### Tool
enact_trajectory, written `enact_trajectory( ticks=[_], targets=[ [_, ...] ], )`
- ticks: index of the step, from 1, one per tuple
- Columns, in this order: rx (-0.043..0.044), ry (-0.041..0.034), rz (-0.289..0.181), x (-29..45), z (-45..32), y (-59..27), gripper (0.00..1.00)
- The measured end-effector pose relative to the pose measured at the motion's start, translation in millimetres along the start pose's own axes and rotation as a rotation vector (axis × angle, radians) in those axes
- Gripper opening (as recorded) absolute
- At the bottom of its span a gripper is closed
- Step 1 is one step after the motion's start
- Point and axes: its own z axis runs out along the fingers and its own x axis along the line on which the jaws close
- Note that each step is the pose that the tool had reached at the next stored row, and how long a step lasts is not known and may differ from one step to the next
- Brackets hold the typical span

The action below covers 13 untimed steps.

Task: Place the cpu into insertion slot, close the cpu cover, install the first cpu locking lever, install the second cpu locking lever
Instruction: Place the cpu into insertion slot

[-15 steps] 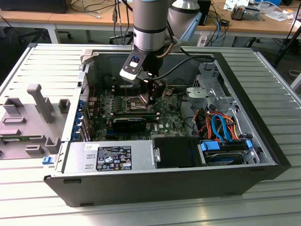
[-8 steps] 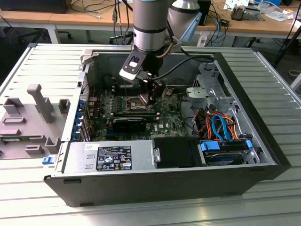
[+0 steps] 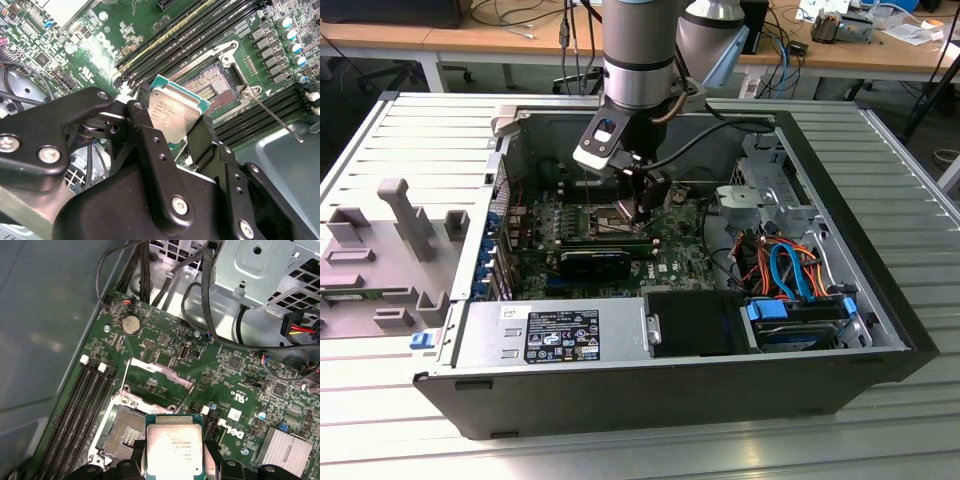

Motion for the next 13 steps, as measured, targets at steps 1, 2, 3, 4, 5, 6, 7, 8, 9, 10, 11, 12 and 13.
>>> enact_trajectory(
  ticks=[1, 2, 3, 4, 5, 6, 7, 8, 9, 10, 11, 12, 13],
  targets=[
    [0.0001, 0.0, 0.002, 0.0, 0.0, 0.0, 0.54],
    [0.0002, 0.0, 0.004, 0.0, 0.0, 0.0, 0.54],
    [0.0002, 0.0, 0.005, 0.0, 0.0, 0.0, 0.54],
    [0.0003, -0.0001, 0.006, 0.0, 0.0, 0.0, 0.54],
    [0.0003, -0.0001, 0.008, 0.0, 0.0, 0.0, 0.54],
    [0.0003, -0.0001, 0.01, 0.0, 0.0, 0.0, 0.54],
    [0.0004, -0.0001, 0.011, 0.0, 0.0, 0.0, 0.54],
    [0.0004, -0.0001, 0.012, 0.0, 0.0, 0.0, 0.54],
    [0.0005, -0.0002, 0.014, 0.0, 0.0, 0.0, 0.54],
    [0.0006, -0.0002, 0.016, 0.0, 0.0, 0.0, 0.54],
    [0.0007, -0.0002, 0.019, 0.0, 0.0, 0.0, 0.54],
    [0.0007, -0.0002, 0.02, 0.0, 0.0, 0.0, 0.54],
    [0.0008, -0.0003, 0.021, 0.0, 0.0, 0.0, 0.54]
  ],
)
